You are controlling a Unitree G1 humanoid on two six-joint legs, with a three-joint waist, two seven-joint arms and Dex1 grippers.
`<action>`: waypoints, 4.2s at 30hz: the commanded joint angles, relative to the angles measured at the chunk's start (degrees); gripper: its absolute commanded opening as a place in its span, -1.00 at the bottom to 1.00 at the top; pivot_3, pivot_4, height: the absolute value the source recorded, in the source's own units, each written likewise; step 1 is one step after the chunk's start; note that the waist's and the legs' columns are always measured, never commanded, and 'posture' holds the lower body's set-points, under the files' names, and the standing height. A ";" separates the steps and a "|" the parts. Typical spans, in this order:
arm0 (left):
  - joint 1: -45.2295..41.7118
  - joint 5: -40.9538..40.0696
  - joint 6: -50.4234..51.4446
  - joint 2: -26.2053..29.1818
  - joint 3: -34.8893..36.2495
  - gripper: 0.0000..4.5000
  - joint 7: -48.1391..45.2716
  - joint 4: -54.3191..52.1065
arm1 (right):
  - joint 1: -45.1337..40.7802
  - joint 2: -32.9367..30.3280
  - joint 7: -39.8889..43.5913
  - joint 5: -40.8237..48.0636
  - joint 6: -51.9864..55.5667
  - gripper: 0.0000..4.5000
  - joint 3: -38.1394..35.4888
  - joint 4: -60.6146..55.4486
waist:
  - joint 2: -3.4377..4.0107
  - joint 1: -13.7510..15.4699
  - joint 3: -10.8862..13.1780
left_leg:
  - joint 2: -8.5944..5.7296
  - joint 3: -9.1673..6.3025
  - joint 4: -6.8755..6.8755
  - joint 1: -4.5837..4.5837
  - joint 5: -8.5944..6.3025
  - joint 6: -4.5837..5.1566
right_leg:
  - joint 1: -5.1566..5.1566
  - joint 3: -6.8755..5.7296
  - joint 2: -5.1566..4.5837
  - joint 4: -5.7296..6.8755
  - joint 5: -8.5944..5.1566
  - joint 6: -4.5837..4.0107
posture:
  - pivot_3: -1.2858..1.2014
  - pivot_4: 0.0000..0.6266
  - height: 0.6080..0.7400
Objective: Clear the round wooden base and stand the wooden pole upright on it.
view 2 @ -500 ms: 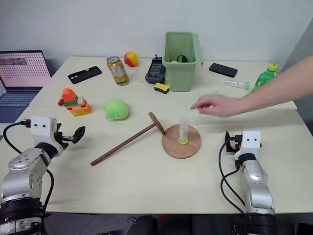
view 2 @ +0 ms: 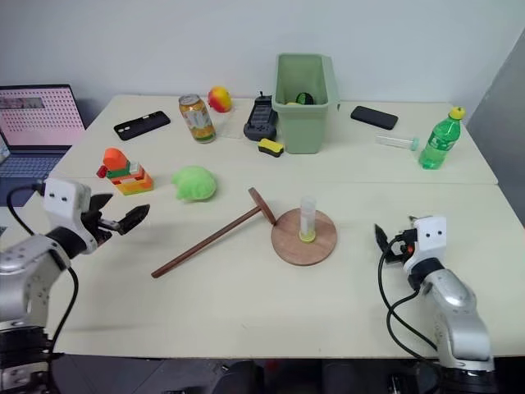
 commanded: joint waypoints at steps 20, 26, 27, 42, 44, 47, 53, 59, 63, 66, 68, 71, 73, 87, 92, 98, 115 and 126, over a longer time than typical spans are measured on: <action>-13.42 -15.91 11.67 4.69 -12.58 0.97 -15.60 -21.84 | -23.65 0.51 11.47 6.74 9.90 1.00 14.62 5.16 | -0.02 0.02 0.02 | -0.06 0.01 0.03 -0.01 0.00 0.02 | -0.01 0.01 0.42 -0.06 -0.03 -0.04 | 0.03 -0.52 1.00; -13.12 -15.94 11.61 4.21 -12.66 1.00 -15.54 -21.92 | -24.06 2.66 12.07 5.80 8.93 0.83 14.27 5.92 | -0.02 0.01 0.02 | -0.04 -0.01 0.04 -0.02 0.00 0.02 | -0.03 0.00 0.42 -0.05 -0.02 -0.04 | 0.03 -0.52 1.00; -13.15 -15.84 11.52 4.10 -12.78 1.00 -15.55 -21.88 | -24.20 2.84 12.09 5.87 8.94 0.79 14.18 5.77 | -0.02 0.01 0.02 | -0.04 0.00 0.04 -0.02 0.00 0.02 | -0.03 0.01 0.42 -0.05 -0.02 -0.04 | 0.03 -0.52 1.00; -15.04 -15.76 11.73 3.08 -14.26 1.00 -15.79 -20.88 | -29.90 -0.49 8.67 5.02 7.82 -0.47 5.62 9.98 | 0.00 0.03 0.04 | -0.05 0.01 0.05 -0.02 0.00 0.02 | -0.03 0.02 0.40 -0.04 -0.02 -0.04 | 0.03 -0.52 1.00; -15.37 -15.50 11.50 2.96 -14.46 1.00 -15.98 -20.27 | -34.58 -1.86 3.59 -0.80 2.07 -0.47 3.68 19.80 | 0.00 0.00 0.04 | -0.07 0.03 0.08 0.00 0.00 0.02 | -0.03 0.02 0.40 0.01 -0.02 -0.04 | 0.03 -0.52 1.00; -16.42 -15.34 11.50 2.16 -15.25 1.00 -15.75 -19.82 | -40.79 -3.94 -2.66 -8.85 -7.03 -0.47 3.42 36.98 | -0.01 0.09 0.04 | -0.10 0.07 0.10 0.01 0.00 0.02 | -0.03 0.04 0.41 0.02 -0.02 -0.04 | 0.03 -0.52 1.00; -17.81 -14.76 11.37 1.52 -15.93 1.00 -15.87 -18.79 | -52.04 -2.95 -6.57 -11.76 -16.99 -0.47 0.32 64.24 | 0.00 -0.52 0.08 | -0.06 0.22 -0.03 -0.04 0.00 0.01 | -0.08 0.16 0.40 -0.15 -0.03 -0.05 | 0.03 -0.52 1.00; -17.32 -15.08 11.95 1.93 -14.95 1.00 -15.10 -19.49 | -56.02 -3.04 -4.75 -12.30 -21.27 -0.16 -0.57 74.82 | 0.01 -1.47 0.09 | -0.02 0.25 -0.04 -0.06 0.01 0.00 | -0.10 0.20 0.24 -0.19 -0.03 -0.06 | 0.03 -0.52 1.00; -16.84 -15.25 12.21 2.44 -14.53 1.00 -14.79 -19.69 | -55.96 -3.06 -1.72 -11.51 -23.97 0.21 -1.30 73.37 | 0.04 -1.48 0.10 | -0.02 0.24 -0.03 -0.06 0.01 0.00 | -0.10 0.20 0.23 -0.18 -0.03 -0.06 | 0.03 -0.52 1.00; -16.66 -15.11 12.12 2.86 -14.55 1.00 -14.94 -19.52 | -55.24 -3.42 -0.89 -11.59 -24.64 0.53 -1.23 71.02 | 0.04 -1.48 0.10 | -0.02 0.25 -0.03 -0.06 0.02 -0.01 | -0.10 0.21 0.22 -0.18 -0.03 -0.06 | 0.03 -0.52 1.00; -17.09 -15.07 12.07 3.14 -14.63 1.00 -15.26 -18.97 | -54.68 -3.65 -1.01 -11.52 -24.97 0.77 -1.41 68.67 | 0.04 -1.47 0.10 | 0.00 0.24 -0.03 -0.06 0.02 -0.01 | -0.10 0.21 0.21 -0.17 -0.03 -0.06 | 0.03 -0.52 1.00; -18.11 -14.12 12.83 4.37 -15.29 1.00 -15.60 -17.07 | -53.41 -4.26 -1.63 -11.80 -25.05 0.99 -1.36 63.00 | 0.04 -1.46 0.10 | 0.00 0.23 -0.03 -0.07 0.02 -0.01 | -0.10 0.20 0.16 -0.17 -0.03 -0.05 | 0.03 -0.52 1.00; -19.09 -12.98 13.44 5.92 -15.78 1.00 -16.34 -14.15 | -52.43 -4.67 -3.19 -12.06 -25.52 0.99 -1.66 56.49 | 0.05 -1.46 0.11 | -0.01 0.22 -0.02 -0.07 0.01 -0.01 | -0.10 0.19 0.15 -0.16 -0.03 -0.06 | 0.03 -0.52 1.00; -59.50 21.51 6.09 -0.16 -51.93 1.00 -43.59 38.96 | -12.99 -2.36 8.29 2.24 0.08 0.99 18.02 -7.80 | 0.17 0.41 0.22 | -0.15 -0.17 0.19 -0.40 0.00 0.02 | -0.14 -0.19 0.56 -0.10 -0.04 -0.07 | 0.03 -0.52 1.00; -68.59 27.20 4.14 -7.18 -59.87 1.00 -49.33 52.16 | -5.11 -4.20 9.21 0.04 1.44 0.99 23.63 -12.97 | 0.02 -0.19 0.35 | -0.30 -0.30 0.80 -0.85 -0.10 0.20 | -0.25 -0.25 0.47 -0.11 -0.04 -0.07 | 0.03 -0.52 1.00; -70.23 28.34 1.52 -11.23 -66.89 1.00 -49.33 58.28 | -1.14 -1.16 5.08 -0.83 3.07 0.99 24.99 -18.14 | 0.01 -1.56 0.36 | -0.09 -0.47 0.73 -0.71 -0.13 0.26 | -0.27 -0.26 0.65 0.07 -0.07 -0.11 | 0.03 -0.52 1.00; -64.65 36.94 -1.92 -19.15 -63.74 0.87 -45.95 64.47 | 3.02 4.67 -0.89 -2.61 3.03 1.00 23.98 -19.30 | -0.09 -1.04 0.43 | -0.15 -0.65 0.82 -0.80 -0.13 0.25 | -0.27 -0.40 0.61 0.11 -0.08 -0.12 | 0.03 -0.52 1.00; -64.27 40.72 -2.61 -20.50 -59.66 -0.13 -45.42 65.92 | 1.73 3.75 -0.22 -1.35 4.54 1.00 22.05 -19.36 | -0.09 -1.07 0.43 | -0.15 -0.64 0.82 -0.79 -0.13 0.25 | -0.27 -0.40 0.61 0.13 -0.08 -0.12 | 0.03 -0.52 1.00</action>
